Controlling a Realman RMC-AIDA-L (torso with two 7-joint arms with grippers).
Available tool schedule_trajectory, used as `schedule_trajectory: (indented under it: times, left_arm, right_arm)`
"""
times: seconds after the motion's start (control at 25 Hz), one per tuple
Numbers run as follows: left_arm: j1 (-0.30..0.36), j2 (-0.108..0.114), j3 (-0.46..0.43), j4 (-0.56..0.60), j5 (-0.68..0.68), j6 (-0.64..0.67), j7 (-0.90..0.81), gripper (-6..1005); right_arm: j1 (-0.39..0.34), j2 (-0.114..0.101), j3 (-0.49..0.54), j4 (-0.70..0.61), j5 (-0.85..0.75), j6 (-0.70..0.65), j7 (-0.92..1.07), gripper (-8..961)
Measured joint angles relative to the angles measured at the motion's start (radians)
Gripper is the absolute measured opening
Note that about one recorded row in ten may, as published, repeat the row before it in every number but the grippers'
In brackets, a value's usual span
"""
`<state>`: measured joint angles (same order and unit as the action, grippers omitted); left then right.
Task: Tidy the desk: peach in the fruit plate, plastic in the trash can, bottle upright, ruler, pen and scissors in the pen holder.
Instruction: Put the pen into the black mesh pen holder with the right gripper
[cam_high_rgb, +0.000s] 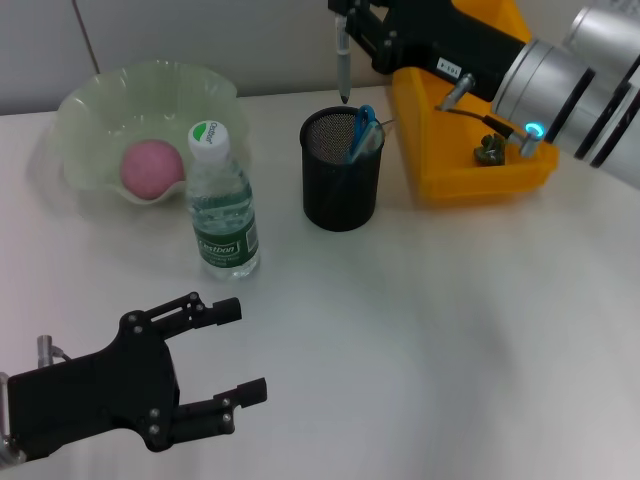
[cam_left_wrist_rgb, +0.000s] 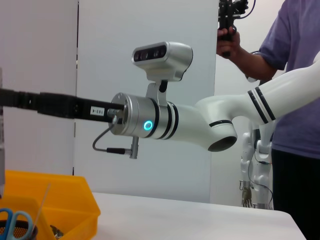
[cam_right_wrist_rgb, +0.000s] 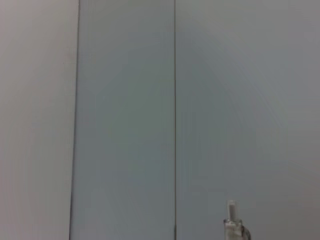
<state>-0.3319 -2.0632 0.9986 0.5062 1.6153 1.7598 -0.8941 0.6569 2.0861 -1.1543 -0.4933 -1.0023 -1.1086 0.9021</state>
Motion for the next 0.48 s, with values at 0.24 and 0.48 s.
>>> schedule_trajectory:
  times: [0.24, 0.48]
  left_arm:
    - [0.007, 0.0, 0.0, 0.0, -0.001, 0.0, 0.007, 798]
    - [0.008, -0.002, 0.0, 0.0, -0.001, 0.0, 0.01, 797]
  right_arm:
    - [0.015, 0.002, 0.008, 0.065, 0.001, 0.002, -0.037, 175]
    - [0.008, 0.002, 0.008, 0.073, 0.001, 0.003, -0.04, 176]
